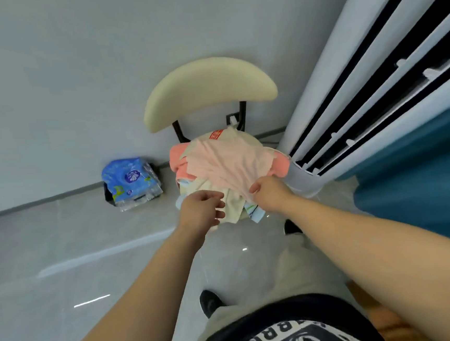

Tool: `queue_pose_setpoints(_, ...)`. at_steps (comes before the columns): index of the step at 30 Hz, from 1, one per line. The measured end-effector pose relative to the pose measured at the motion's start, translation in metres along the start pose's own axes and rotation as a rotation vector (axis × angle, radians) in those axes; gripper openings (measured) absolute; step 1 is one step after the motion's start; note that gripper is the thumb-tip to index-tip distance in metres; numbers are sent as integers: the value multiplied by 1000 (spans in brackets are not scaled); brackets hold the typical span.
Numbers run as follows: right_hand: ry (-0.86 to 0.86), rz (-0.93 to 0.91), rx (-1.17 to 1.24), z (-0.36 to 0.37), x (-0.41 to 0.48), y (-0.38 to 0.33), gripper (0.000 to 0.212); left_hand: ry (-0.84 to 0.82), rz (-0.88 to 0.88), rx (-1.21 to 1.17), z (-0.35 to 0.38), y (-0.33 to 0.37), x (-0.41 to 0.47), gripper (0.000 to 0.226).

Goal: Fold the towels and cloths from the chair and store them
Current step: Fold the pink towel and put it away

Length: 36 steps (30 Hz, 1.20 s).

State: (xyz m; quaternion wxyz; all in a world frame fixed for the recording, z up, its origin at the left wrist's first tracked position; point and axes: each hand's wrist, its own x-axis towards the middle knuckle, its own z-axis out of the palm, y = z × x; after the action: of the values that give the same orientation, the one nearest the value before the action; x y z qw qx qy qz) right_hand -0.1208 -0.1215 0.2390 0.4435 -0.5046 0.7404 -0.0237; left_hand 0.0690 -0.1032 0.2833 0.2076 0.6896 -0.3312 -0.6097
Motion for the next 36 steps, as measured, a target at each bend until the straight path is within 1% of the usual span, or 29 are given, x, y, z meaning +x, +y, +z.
queue_pose_setpoints(4,-79,-87,-105,-17,34,6,35,118,-25,-29,22,-6,6,16)
queue_pose_setpoints(6,-130,-108,-175,-29,44,12,32,187,-69,-74,35,-7,8,17)
queue_pose_setpoints(8,-173,-112,-186,-36,57,22,30,248,-80,-124,49,-10,7,19)
queue_pose_setpoints(11,-214,-139,-216,-39,84,37,32,270,-74,-131,73,-21,18,18)
queue_pose_setpoints(13,-210,-164,-238,-36,102,46,32,259,-54,-118,88,-34,34,19)
queue_pose_setpoints(16,-146,-189,-211,-22,132,62,31,247,-4,-66,108,-64,72,18)
queue_pose_setpoints(20,-49,-230,-39,14,180,96,42,272,159,108,132,-110,134,18)
queue_pose_setpoints(22,31,-293,-8,31,201,117,44,289,248,188,147,-133,162,18)
queue_pose_setpoints(25,145,-431,43,55,221,146,44,356,398,209,169,-162,188,15)
queue_pose_setpoints(28,219,-536,82,72,233,175,42,425,545,250,193,-190,196,11)
queue_pose_setpoints(31,313,-634,95,81,232,197,39,459,662,275,208,-217,194,11)
queue_pose_setpoints(34,387,-692,123,88,218,216,26,500,687,348,217,-243,177,14)
queue_pose_setpoints(36,390,-703,161,90,204,223,25,519,672,379,219,-255,164,15)
